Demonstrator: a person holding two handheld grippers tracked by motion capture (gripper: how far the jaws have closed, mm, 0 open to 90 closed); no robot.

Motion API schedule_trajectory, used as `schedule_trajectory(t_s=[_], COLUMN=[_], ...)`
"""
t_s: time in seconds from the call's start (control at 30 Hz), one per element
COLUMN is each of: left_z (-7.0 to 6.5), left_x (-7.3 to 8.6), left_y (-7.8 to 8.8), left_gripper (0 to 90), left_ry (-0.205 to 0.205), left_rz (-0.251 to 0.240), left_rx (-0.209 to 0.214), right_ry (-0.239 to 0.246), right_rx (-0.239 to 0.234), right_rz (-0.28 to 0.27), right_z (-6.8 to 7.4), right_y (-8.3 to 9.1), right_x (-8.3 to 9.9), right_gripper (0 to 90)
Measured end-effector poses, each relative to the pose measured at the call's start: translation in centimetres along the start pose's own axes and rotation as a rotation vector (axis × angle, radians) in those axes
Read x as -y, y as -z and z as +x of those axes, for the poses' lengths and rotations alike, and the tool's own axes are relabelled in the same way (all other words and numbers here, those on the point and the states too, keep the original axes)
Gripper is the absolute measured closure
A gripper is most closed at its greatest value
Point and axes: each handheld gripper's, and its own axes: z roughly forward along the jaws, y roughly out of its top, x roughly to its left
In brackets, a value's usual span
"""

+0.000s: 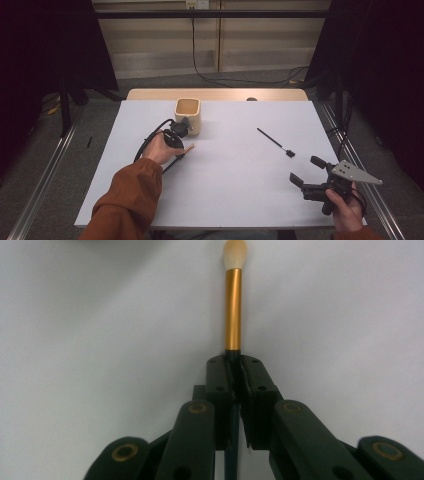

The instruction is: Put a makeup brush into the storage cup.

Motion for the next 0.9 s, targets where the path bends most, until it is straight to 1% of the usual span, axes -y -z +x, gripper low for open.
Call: schedule_trajectory(t_s=[0.03,0.07,0.1,0.17,0.2,0.23,0.27,0.3,0.33,0.37,0.4,0.43,0.5,0.53,0.57,0.6,0.63,0.73,0.77,0.8,0.83,0.9], left_z=[0.0,-0.1,-0.1,-0.1,-0.2,-0.2,-0.2,-0.3,-0.3,-0.3,-0.4,-0.4,-0.3,-0.3,-0.3,-0.3,-0.4,-0.4,-0.4,-0.4,-0.4,-0.4], left_x=[0.0,0.2,0.2,0.3,0.4,0.4,0.5,0.6,0.6,0.8,0.9,0.9,1.2,1.2,1.4,1.4,1.6,1.9,2.1,2.2,2.2,2.5], left_y=[0.1,0.4,0.4,0.7,1.0,1.0,1.1,1.3,1.3,1.5,1.6,1.6,2.1,2.1,2.3,2.3,2.7,3.1,3.3,3.4,3.4,3.7], left_gripper=[84.0,84.0,84.0,84.0,84.0,84.0,84.0,84.0,84.0,84.0,84.0,84.0,84.0,84.0,84.0,84.0,84.0,84.0,84.0,84.0,84.0,84.0], left_ry=[0.003,0.008,0.008,0.009,-0.007,-0.007,-0.014,-0.021,-0.021,-0.021,-0.007,-0.007,0.01,0.01,0.01,0.01,0.008,0.002,-0.005,-0.003,-0.003,-0.019], left_rz=[-0.009,-0.036,-0.036,-0.058,-0.078,-0.078,-0.088,-0.102,-0.102,-0.119,-0.134,-0.134,-0.169,-0.169,-0.188,-0.188,-0.212,-0.251,-0.27,-0.282,-0.282,-0.308], left_rx=[0.004,0.02,0.02,0.039,0.049,0.049,0.066,0.071,0.071,0.078,0.081,0.081,0.079,0.079,0.08,0.08,0.091,0.103,0.117,0.122,0.122,0.142], right_ry=[0.0,0.0,0.0,0.003,0.002,0.001,0.001,0.003,0.003,0.003,0.003,0.002,0.0,0.001,0.001,0.001,0.001,0.0,0.0,0.001,0.001,0.004], right_rx=[0.001,0.001,0.001,0.001,0.002,0.002,0.002,0.002,0.002,0.002,0.002,0.003,0.003,0.003,0.003,0.003,0.003,0.003,0.003,0.003,0.003,-0.002], right_rz=[0.0,0.0,0.0,-0.003,-0.003,-0.002,-0.002,-0.003,-0.003,-0.002,-0.002,-0.003,-0.004,-0.004,-0.006,-0.006,-0.006,-0.007,-0.007,-0.007,-0.007,-0.009], right_z=[0.0,0.0,0.0,0.0,0.0,0.0,0.0,0.0,0.0,0.0,0.0,0.0,0.0,0.0,0.0,0.0,0.0,0.0,0.0,0.0,0.0,0.0], right_y=[0.0,0.0,0.0,0.0,0.0,0.0,0.0,0.0,0.0,0.0,0.0,0.0,0.0,0.0,0.1,0.1,0.1,0.1,0.1,0.1,0.1,0.1], right_x=[0.0,0.0,0.0,0.0,0.0,0.0,0.0,0.0,0.0,0.0,0.0,0.0,0.0,0.0,0.0,0.0,0.0,0.0,0.0,0.0,0.0,0.0], right_gripper=[0.0,0.0,0.0,0.0,0.0,0.0,0.0,0.0,0.0,0.0,0.0,0.0,0.0,0.0,0.0,0.0,0.0,0.0,0.0,0.0,0.0,0.0])
